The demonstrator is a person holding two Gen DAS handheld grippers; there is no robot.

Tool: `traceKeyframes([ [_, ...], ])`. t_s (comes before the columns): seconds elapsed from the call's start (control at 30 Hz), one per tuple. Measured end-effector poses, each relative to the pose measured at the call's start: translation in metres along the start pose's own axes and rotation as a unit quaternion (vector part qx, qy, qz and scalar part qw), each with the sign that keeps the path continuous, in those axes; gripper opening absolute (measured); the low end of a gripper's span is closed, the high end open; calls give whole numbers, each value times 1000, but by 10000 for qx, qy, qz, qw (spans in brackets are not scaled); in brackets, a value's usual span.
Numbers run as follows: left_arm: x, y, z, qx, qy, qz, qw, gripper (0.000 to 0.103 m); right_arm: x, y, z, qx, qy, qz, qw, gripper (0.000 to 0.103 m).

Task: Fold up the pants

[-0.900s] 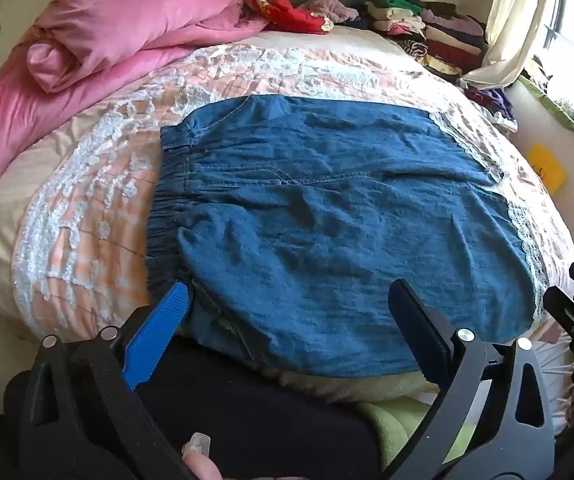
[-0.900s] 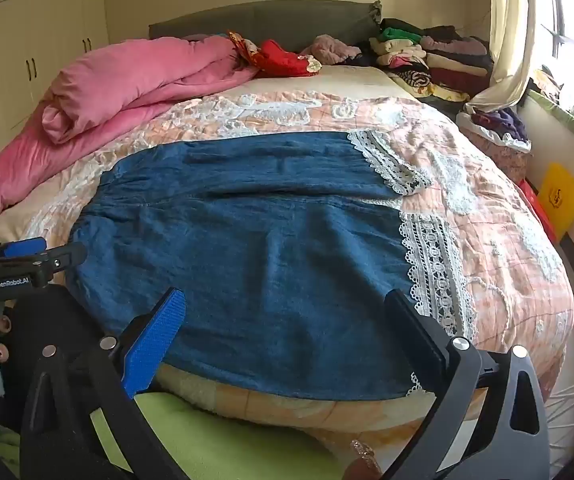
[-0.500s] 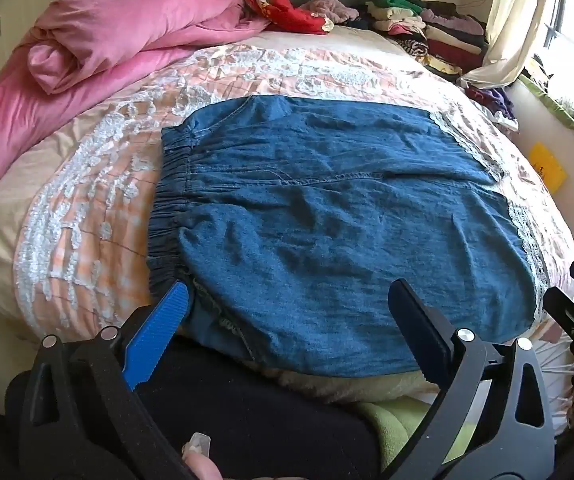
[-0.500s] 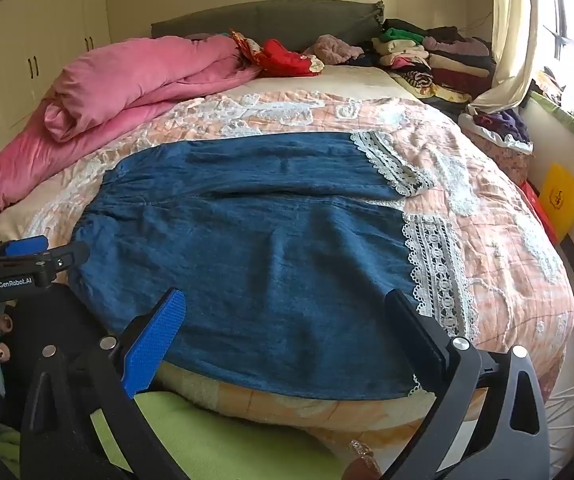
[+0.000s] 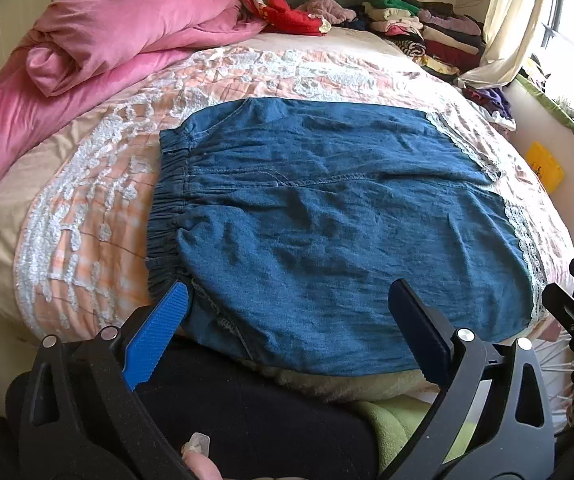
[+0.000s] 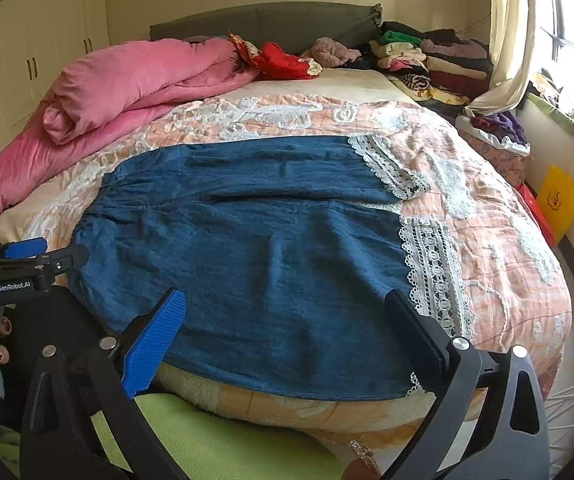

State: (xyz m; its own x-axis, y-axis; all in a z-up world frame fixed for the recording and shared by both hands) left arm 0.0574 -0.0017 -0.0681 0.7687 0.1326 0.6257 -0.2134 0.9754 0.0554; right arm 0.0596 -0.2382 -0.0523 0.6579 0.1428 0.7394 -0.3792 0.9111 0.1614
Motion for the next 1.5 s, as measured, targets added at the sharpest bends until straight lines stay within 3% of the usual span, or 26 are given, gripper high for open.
traceKeyframes([
  [1.5,2,2,9,25,-15,4,10000,94,-7,-5,-4,-25,82,-52,9999,99],
])
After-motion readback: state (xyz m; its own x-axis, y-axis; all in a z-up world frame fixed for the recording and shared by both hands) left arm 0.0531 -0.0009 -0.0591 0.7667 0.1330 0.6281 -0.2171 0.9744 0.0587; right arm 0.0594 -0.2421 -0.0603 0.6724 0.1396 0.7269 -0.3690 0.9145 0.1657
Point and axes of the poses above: each gripper's, at about its wrist camera, not at the fingertips, and z roughly against the way its jaws point, y to its left, x to its top, the point moved 9 cm from there along -z, roughly the way its jaws point, and after that the axes turned 10 degrees about x, right-handed, at the moved point
